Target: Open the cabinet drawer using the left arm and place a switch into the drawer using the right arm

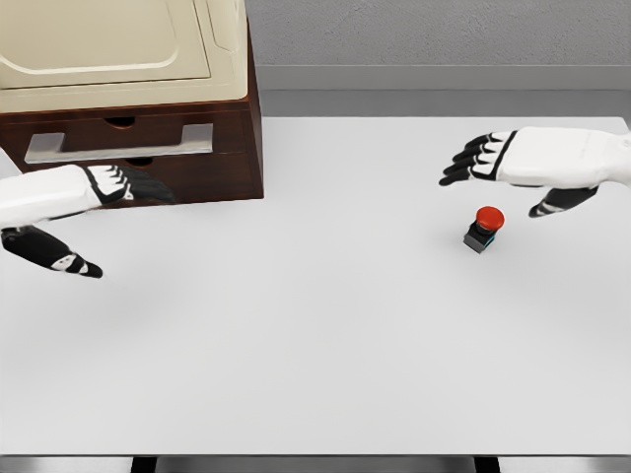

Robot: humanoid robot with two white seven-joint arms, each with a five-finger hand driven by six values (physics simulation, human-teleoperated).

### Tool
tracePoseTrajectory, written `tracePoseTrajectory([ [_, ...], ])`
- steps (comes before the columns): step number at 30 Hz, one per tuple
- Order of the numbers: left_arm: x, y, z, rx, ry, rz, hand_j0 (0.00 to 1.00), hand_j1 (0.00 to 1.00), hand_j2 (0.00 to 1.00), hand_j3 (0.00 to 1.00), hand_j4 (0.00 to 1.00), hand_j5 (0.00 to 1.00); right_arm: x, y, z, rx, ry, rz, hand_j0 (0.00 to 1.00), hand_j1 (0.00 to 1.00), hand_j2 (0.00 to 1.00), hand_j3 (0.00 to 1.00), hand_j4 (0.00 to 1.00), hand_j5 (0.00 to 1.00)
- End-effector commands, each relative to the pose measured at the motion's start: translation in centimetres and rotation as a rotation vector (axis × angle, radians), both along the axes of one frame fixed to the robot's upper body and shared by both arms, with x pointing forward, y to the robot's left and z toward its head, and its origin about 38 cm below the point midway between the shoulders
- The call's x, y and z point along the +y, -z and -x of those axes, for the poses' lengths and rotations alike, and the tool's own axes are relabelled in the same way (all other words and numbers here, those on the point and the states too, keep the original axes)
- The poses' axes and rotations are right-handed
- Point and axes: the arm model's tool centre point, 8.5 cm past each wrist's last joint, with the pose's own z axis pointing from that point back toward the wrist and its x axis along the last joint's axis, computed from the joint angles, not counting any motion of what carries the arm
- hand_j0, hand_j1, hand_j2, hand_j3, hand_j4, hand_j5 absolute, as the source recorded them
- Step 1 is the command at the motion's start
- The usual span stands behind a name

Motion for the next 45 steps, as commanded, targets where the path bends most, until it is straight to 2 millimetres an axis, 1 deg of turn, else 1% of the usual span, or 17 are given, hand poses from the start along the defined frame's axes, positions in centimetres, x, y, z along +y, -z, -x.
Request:
tracePoseTrajectory([
  [1, 0.9, -1.5, -0.2, -0.02, -0.031, 0.019, 1.0, 1.0, 1.0, 1.0, 1.0, 1.0, 1.3, -0.1, -0.3, -0.006, -0.027, -0.023, 1.0, 1.0, 1.0, 1.0, 1.0, 1.0],
  [2, 0.9, -2.4, -0.3, -0.044, -0.031, 0.028, 1.0, 1.0, 1.0, 1.0, 1.0, 1.0, 1.7, -0.2, -0.4, -0.013, -0.036, -0.035, 1.0, 1.0, 1.0, 1.0, 1.0, 1.0],
  [4, 0.4, -3.1, -0.5, -0.063, -0.019, 0.046, 1.0, 1.0, 1.0, 1.0, 1.0, 1.0, 1.2, 0.2, -0.3, -0.009, -0.019, -0.057, 1.0, 1.0, 1.0, 1.0, 1.0, 1.0],
  [5, 0.1, -3.4, -0.8, -0.076, -0.011, 0.057, 1.0, 1.0, 1.0, 1.0, 1.0, 1.0, 1.1, 1.1, -0.1, 0.014, -0.015, -0.056, 1.0, 1.0, 1.0, 1.0, 1.0, 1.0],
  [7, -1.6, -3.2, -1.3, -0.082, 0.027, 0.104, 1.0, 1.0, 1.0, 1.0, 1.0, 1.0, 0.4, 3.0, 0.4, 0.067, -0.003, -0.026, 1.0, 1.0, 1.0, 1.0, 1.0, 1.0],
  [8, -2.3, -2.9, -1.5, -0.079, 0.042, 0.127, 1.0, 1.0, 1.0, 1.0, 1.0, 1.0, -0.4, 3.0, 0.6, 0.068, 0.015, -0.017, 1.0, 1.0, 1.0, 1.0, 1.0, 1.0],
  [10, -2.6, -2.8, -1.5, -0.079, 0.048, 0.133, 1.0, 1.0, 1.0, 1.0, 1.0, 1.0, -1.3, 3.7, 1.1, 0.094, 0.033, 0.005, 1.0, 1.0, 1.0, 1.0, 1.0, 1.0],
  [13, -2.5, -2.9, -1.6, -0.071, 0.046, 0.147, 1.0, 1.0, 1.0, 1.0, 1.0, 1.0, -1.4, 4.3, 1.3, 0.11, 0.035, 0.008, 1.0, 1.0, 1.0, 1.0, 1.0, 1.0],
  [19, -1.2, -2.1, -2.2, -0.03, -0.006, 0.173, 1.0, 1.0, 1.0, 1.0, 1.0, 1.0, -1.0, 3.9, 1.0, 0.113, 0.04, -0.032, 1.0, 1.0, 1.0, 1.0, 1.0, 1.0],
  [24, -0.4, -1.6, -2.6, -0.012, -0.035, 0.182, 1.0, 1.0, 1.0, 1.0, 1.0, 1.0, -0.1, 4.1, -0.7, 0.103, 0.035, -0.016, 1.0, 1.0, 1.0, 1.0, 1.0, 1.0],
  [26, -0.5, -0.9, -2.6, 0.006, -0.038, 0.183, 1.0, 1.0, 1.0, 1.0, 1.0, 1.0, 0.3, 4.0, -1.3, 0.1, 0.033, -0.015, 1.0, 1.0, 1.0, 1.0, 1.0, 1.0],
  [29, -0.5, 0.7, -3.3, 0.037, -0.052, 0.195, 1.0, 1.0, 1.0, 1.0, 1.0, 1.0, -0.5, 4.4, -2.3, 0.095, 0.064, 0.007, 1.0, 1.0, 1.0, 1.0, 1.0, 1.0],
  [32, -0.4, 1.1, -3.7, 0.045, -0.064, 0.203, 1.0, 1.0, 1.0, 1.0, 1.0, 1.0, -1.1, 4.8, -2.6, 0.099, 0.083, 0.021, 1.0, 1.0, 1.0, 1.0, 1.0, 1.0],
  [37, -0.4, 1.1, -3.7, 0.045, -0.064, 0.205, 1.0, 1.0, 1.0, 1.0, 1.0, 1.0, -0.7, 5.6, -2.4, 0.118, 0.072, 0.03, 1.0, 1.0, 1.0, 1.0, 1.0, 1.0],
  [39, 0.3, 2.1, -4.2, 0.063, -0.095, 0.204, 1.0, 1.0, 1.0, 1.0, 1.0, 1.0, -0.7, 6.1, -2.6, 0.126, 0.074, 0.033, 1.0, 1.0, 1.0, 1.0, 1.0, 1.0],
  [42, 1.0, 2.5, -4.4, 0.073, -0.12, 0.198, 1.0, 1.0, 1.0, 1.0, 1.0, 1.0, -1.3, 6.4, -3.1, 0.126, 0.098, 0.042, 1.0, 1.0, 1.0, 1.0, 1.0, 1.0],
  [45, 1.4, 2.7, -4.6, 0.08, -0.134, 0.201, 1.0, 1.0, 1.0, 1.0, 1.0, 1.0, -1.2, 6.5, -3.5, 0.129, 0.105, 0.037, 1.0, 1.0, 1.0, 1.0, 1.0, 1.0],
])
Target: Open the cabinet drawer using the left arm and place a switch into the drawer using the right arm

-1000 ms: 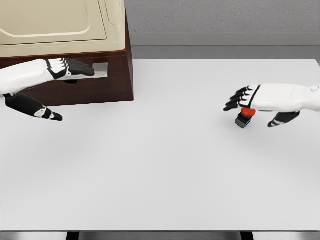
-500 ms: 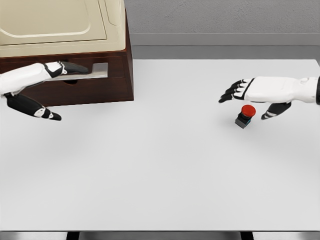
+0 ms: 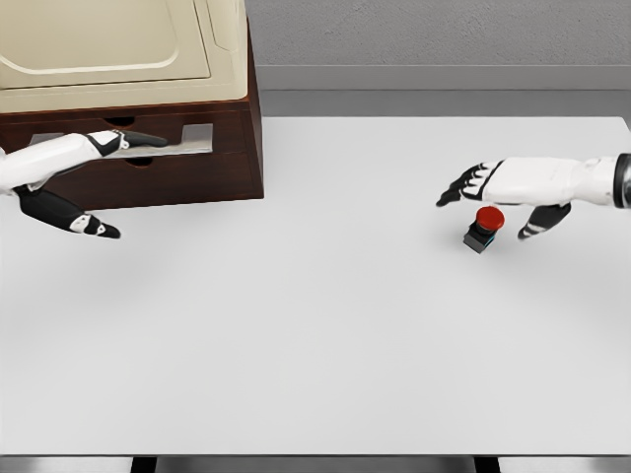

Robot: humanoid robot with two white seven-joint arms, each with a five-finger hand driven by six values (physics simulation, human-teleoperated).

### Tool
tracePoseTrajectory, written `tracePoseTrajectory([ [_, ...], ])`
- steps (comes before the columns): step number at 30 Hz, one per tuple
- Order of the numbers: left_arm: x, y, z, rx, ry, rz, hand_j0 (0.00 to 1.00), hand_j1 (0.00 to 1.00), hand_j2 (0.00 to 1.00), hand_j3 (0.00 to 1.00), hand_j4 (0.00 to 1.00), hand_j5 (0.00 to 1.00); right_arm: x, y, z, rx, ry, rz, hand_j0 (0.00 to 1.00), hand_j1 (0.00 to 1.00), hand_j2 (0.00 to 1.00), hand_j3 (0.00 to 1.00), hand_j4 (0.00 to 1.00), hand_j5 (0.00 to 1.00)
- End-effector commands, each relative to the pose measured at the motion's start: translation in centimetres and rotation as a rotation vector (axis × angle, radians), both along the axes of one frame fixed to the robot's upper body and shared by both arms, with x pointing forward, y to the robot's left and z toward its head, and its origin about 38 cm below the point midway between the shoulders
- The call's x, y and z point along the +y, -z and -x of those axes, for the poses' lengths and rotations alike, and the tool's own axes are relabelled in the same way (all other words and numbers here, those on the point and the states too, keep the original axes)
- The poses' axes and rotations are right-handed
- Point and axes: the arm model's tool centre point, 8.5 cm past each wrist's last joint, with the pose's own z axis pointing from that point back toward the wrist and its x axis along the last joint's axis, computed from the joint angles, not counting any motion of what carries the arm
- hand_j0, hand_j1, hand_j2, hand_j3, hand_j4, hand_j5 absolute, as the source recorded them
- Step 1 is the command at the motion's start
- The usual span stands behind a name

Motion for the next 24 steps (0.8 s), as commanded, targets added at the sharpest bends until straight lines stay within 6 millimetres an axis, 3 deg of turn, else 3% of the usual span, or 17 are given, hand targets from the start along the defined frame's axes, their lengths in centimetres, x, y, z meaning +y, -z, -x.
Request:
tracePoseTrajectory([
  [1, 0.6, 0.2, -0.2, 0.01, -0.022, 0.005, 1.0, 1.0, 1.0, 1.0, 1.0, 1.0, 0.4, 0.0, -0.9, -0.004, 0.006, -0.002, 1.0, 1.0, 1.0, 1.0, 1.0, 1.0],
  [4, 1.3, 0.6, -0.6, 0.018, -0.048, 0.001, 1.0, 1.0, 1.0, 1.0, 1.0, 1.0, 0.3, 0.5, -1.4, -0.003, 0.018, 0.009, 1.0, 1.0, 1.0, 1.0, 1.0, 1.0],
  [6, 0.7, 1.4, -1.3, 0.028, -0.046, 0.025, 1.0, 1.0, 1.0, 1.0, 1.0, 1.0, -0.2, 1.5, -2.5, 0.003, 0.049, 0.032, 1.0, 1.0, 1.0, 1.0, 1.0, 1.0],
  [11, 0.8, 2.1, -1.8, 0.038, -0.062, 0.035, 1.0, 1.0, 1.0, 1.0, 1.0, 1.0, -1.9, 1.3, -3.0, -0.009, 0.096, 0.048, 1.0, 1.0, 1.0, 1.0, 1.0, 1.0],
  [24, 2.0, 2.6, -2.5, 0.043, -0.112, 0.042, 1.0, 1.0, 1.0, 1.0, 1.0, 1.0, -1.2, 3.0, -2.3, 0.031, 0.072, 0.055, 1.0, 1.0, 1.0, 1.0, 1.0, 1.0],
])
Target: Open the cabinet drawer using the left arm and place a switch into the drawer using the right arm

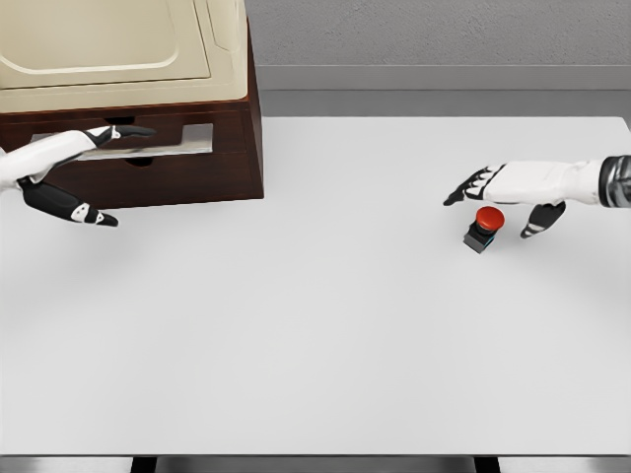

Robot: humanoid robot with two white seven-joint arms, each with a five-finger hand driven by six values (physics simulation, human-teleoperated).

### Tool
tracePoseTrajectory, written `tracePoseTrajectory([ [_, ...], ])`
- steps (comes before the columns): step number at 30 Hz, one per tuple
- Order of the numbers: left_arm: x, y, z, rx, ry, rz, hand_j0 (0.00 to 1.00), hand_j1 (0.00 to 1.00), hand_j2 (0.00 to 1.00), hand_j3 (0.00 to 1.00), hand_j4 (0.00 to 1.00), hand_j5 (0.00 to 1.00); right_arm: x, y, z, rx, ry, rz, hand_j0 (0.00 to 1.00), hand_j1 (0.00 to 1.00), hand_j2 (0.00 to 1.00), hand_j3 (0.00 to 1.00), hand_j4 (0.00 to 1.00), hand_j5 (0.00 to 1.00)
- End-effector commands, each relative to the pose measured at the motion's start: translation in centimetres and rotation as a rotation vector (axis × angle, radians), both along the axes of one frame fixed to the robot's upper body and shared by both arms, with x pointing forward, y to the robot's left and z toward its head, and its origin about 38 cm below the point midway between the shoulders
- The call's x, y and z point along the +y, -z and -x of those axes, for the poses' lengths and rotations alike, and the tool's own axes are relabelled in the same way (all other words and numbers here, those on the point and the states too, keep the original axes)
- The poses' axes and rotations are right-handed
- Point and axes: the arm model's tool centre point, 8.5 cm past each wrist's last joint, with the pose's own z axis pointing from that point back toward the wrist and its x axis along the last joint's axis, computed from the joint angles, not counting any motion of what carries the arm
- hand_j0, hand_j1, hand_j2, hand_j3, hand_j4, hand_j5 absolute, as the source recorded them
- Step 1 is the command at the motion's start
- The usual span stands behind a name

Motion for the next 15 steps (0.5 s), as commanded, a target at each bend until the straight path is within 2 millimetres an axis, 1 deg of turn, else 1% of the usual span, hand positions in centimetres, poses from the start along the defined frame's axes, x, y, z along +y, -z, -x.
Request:
tracePoseTrajectory([
  [1, 0.3, 0.0, -0.1, 0.003, -0.015, 0.011, 1.0, 1.0, 1.0, 1.0, 1.0, 1.0, 0.1, -0.1, -0.1, -0.001, 0.002, -0.005, 1.0, 1.0, 1.0, 1.0, 1.0, 1.0],
  [7, 1.1, 0.4, -0.3, 0.012, -0.04, 0.005, 1.0, 1.0, 1.0, 1.0, 1.0, 1.0, 1.6, 0.2, -0.4, 0.004, -0.027, -0.01, 1.0, 1.0, 1.0, 1.0, 1.0, 1.0],
  [9, 1.0, 0.9, -0.4, 0.022, -0.042, 0.007, 1.0, 1.0, 1.0, 1.0, 1.0, 1.0, 1.6, 0.3, -0.4, 0.005, -0.028, -0.009, 1.0, 1.0, 1.0, 1.0, 1.0, 1.0],
  [11, 0.8, 1.0, -0.6, 0.023, -0.039, 0.013, 1.0, 1.0, 1.0, 1.0, 1.0, 1.0, 1.4, 0.8, -0.3, 0.013, -0.023, -0.004, 1.0, 1.0, 1.0, 1.0, 1.0, 1.0],
  [15, 0.8, 1.4, -0.4, 0.032, -0.039, 0.013, 1.0, 1.0, 1.0, 1.0, 1.0, 1.0, 1.3, 1.0, -0.2, 0.019, -0.022, -0.002, 0.99, 0.99, 0.99, 0.99, 0.99, 0.99],
])
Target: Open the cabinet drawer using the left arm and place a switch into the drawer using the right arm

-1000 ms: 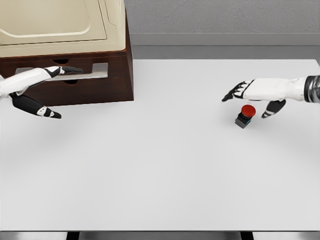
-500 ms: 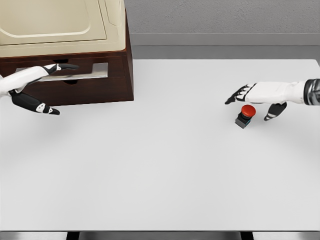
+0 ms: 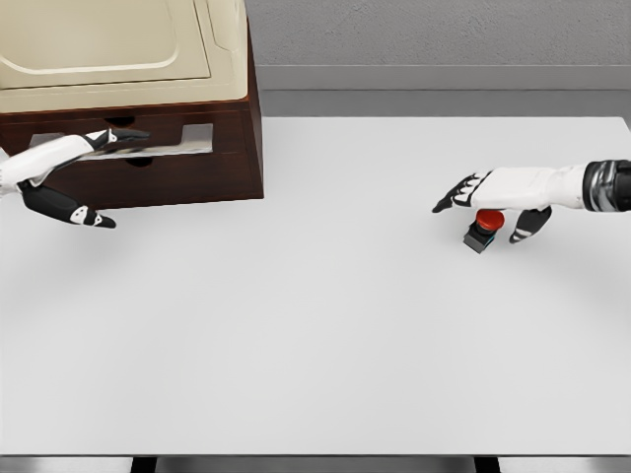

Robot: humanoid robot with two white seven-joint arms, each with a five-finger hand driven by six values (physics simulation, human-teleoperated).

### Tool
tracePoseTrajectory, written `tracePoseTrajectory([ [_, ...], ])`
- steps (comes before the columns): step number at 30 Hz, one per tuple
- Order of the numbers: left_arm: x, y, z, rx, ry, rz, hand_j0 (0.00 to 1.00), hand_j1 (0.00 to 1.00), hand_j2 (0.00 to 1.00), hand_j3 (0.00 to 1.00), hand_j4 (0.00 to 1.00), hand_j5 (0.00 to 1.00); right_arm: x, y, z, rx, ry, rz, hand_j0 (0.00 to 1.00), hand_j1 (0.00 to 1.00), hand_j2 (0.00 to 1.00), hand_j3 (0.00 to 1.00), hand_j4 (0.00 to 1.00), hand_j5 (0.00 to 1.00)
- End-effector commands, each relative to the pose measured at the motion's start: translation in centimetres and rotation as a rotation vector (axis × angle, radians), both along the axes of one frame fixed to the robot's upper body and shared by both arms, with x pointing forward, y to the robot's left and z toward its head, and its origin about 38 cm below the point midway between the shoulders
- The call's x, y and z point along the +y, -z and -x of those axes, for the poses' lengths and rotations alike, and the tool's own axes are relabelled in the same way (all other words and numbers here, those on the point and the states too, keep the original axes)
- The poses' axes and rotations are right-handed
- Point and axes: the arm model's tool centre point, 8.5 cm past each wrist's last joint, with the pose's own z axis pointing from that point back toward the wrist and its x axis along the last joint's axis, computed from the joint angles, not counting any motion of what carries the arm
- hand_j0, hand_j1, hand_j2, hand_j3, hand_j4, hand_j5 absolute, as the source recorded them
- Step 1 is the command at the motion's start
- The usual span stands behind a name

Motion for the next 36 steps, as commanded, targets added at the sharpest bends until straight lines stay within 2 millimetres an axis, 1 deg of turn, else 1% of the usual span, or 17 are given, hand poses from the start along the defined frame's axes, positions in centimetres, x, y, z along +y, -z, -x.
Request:
tracePoseTrajectory([
  [1, 0.0, 0.0, 0.0, 0.002, -0.004, 0.008, 1.0, 1.0, 1.0, 1.0, 1.0, 1.0, 0.0, 0.0, -0.1, -0.002, 0.002, -0.001, 0.94, 0.94, 0.94, 0.94, 0.94, 0.94],
  [2, 0.0, 0.1, 0.0, 0.006, -0.004, 0.007, 1.0, 1.0, 1.0, 1.0, 1.0, 1.0, -0.1, -0.1, -0.2, -0.004, 0.006, 0.002, 0.9, 0.9, 0.9, 0.9, 0.9, 0.9],
  [3, 0.1, 0.1, 0.1, 0.007, -0.005, 0.006, 1.0, 1.0, 1.0, 1.0, 1.0, 1.0, -0.2, 0.0, -0.1, -0.004, 0.004, 0.005, 0.82, 0.82, 0.82, 0.82, 0.82, 0.82],
  [5, 0.0, 0.2, 0.1, 0.01, -0.003, 0.006, 1.0, 1.0, 1.0, 1.0, 1.0, 1.0, -0.1, 0.1, -0.1, -0.003, 0.003, 0.009, 0.72, 0.72, 0.72, 0.72, 0.72, 0.72],
  [6, 0.1, 0.2, 0.1, 0.01, -0.004, 0.005, 1.0, 1.0, 1.0, 1.0, 1.0, 1.0, -0.2, 0.1, -0.1, -0.006, -0.002, 0.016, 0.7, 0.7, 0.7, 0.7, 0.7, 0.7],
  [9, 0.3, 0.2, 0.0, 0.009, -0.011, 0.007, 1.0, 1.0, 1.0, 1.0, 1.0, 1.0, -0.5, 0.1, -0.4, -0.009, 0.008, 0.024, 0.67, 0.67, 0.67, 0.67, 0.67, 0.67],
  [11, 0.5, 0.2, -0.1, 0.009, -0.016, 0.005, 1.0, 1.0, 1.0, 1.0, 1.0, 1.0, -0.3, 0.4, -0.3, -0.006, 0.003, 0.027, 0.67, 0.67, 0.67, 0.67, 0.67, 0.67],
  [13, 1.1, 0.3, -0.3, 0.012, -0.036, 0.002, 1.0, 1.0, 1.0, 1.0, 1.0, 1.0, 0.1, 1.2, -0.1, 0.01, -0.006, 0.028, 0.67, 0.67, 0.67, 0.67, 0.67, 0.67],
  [16, 0.8, 0.7, -0.5, 0.024, -0.046, 0.005, 1.0, 1.0, 1.0, 1.0, 1.0, 1.0, 0.4, 1.4, -0.1, 0.01, -0.019, 0.035, 0.64, 0.64, 0.64, 0.64, 0.64, 0.64],
  [18, 0.8, 0.7, -0.5, 0.026, -0.044, 0.003, 1.0, 1.0, 1.0, 1.0, 1.0, 1.0, 0.5, 1.4, -0.1, 0.009, -0.019, 0.036, 0.6, 0.6, 0.6, 0.6, 0.6, 0.6],
  [19, 0.8, 0.7, -0.5, 0.026, -0.044, 0.004, 1.0, 1.0, 1.0, 1.0, 1.0, 1.0, 0.3, 1.4, -0.1, 0.009, -0.017, 0.039, 0.56, 0.56, 0.56, 0.56, 0.56, 0.56],
  [20, 0.7, 0.8, -0.4, 0.029, -0.041, 0.002, 1.0, 1.0, 1.0, 1.0, 1.0, 1.0, 0.3, 1.4, -0.1, 0.009, -0.017, 0.039, 0.55, 0.55, 0.55, 0.55, 0.55, 0.55],
  [21, 0.6, 0.8, -0.4, 0.03, -0.036, 0.001, 1.0, 1.0, 1.0, 1.0, 1.0, 1.0, 0.3, 1.4, -0.1, 0.009, -0.017, 0.039, 0.49, 0.49, 0.49, 0.49, 0.49, 0.49],
  [22, 0.6, 0.8, -0.3, 0.03, -0.033, 0.001, 1.0, 1.0, 1.0, 1.0, 1.0, 1.0, 0.1, 1.3, -0.2, 0.004, -0.013, 0.041, 0.47, 0.47, 0.47, 0.47, 0.47, 0.47],
  [27, 0.4, 0.5, -0.3, 0.021, -0.025, 0.002, 1.0, 1.0, 1.0, 1.0, 1.0, 1.0, 0.4, 0.1, -0.6, -0.021, -0.017, 0.029, 0.47, 0.47, 0.47, 0.47, 0.47, 0.47],
  [31, -0.2, -0.1, -0.1, 0.005, 0.0, 0.006, 1.0, 1.0, 1.0, 1.0, 1.0, 1.0, 1.2, -1.0, -1.1, -0.046, -0.026, 0.006, 0.47, 0.47, 0.47, 0.47, 0.47, 0.47],
  [36, -0.8, -0.3, 0.1, 0.005, 0.022, 0.005, 1.0, 1.0, 1.0, 1.0, 1.0, 1.0, 2.6, -1.8, -0.9, -0.055, -0.061, -0.02, 0.47, 0.47, 0.47, 0.47, 0.47, 0.47],
])
